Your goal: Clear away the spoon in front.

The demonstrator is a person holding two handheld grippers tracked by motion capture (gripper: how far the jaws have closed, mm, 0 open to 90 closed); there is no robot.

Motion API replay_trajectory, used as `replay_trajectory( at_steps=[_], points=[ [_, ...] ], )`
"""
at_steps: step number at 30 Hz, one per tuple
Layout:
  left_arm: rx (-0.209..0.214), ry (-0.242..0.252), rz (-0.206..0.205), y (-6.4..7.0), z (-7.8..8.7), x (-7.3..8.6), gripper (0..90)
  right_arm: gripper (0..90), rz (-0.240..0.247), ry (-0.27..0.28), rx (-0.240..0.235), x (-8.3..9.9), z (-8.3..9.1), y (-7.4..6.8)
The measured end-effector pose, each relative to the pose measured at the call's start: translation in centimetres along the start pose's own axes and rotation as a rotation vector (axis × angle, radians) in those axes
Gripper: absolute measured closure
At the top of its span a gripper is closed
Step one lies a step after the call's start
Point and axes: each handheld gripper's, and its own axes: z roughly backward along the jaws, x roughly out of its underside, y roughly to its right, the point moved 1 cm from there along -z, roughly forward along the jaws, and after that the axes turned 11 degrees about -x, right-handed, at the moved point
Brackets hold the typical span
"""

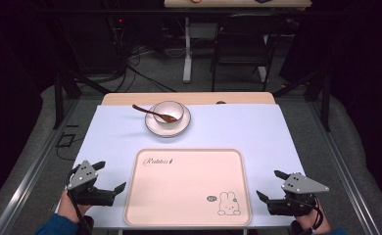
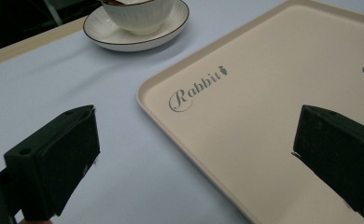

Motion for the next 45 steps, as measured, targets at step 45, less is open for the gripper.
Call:
replay_trajectory(
  at_steps=[45],
  points=[
    [0.0, -0.006, 0.078, 0.2, -1.7, -1.2, 0.1, 14.4, 0.005, -0.005, -0.017, -0.3, -0.5, 0.2]
  ],
)
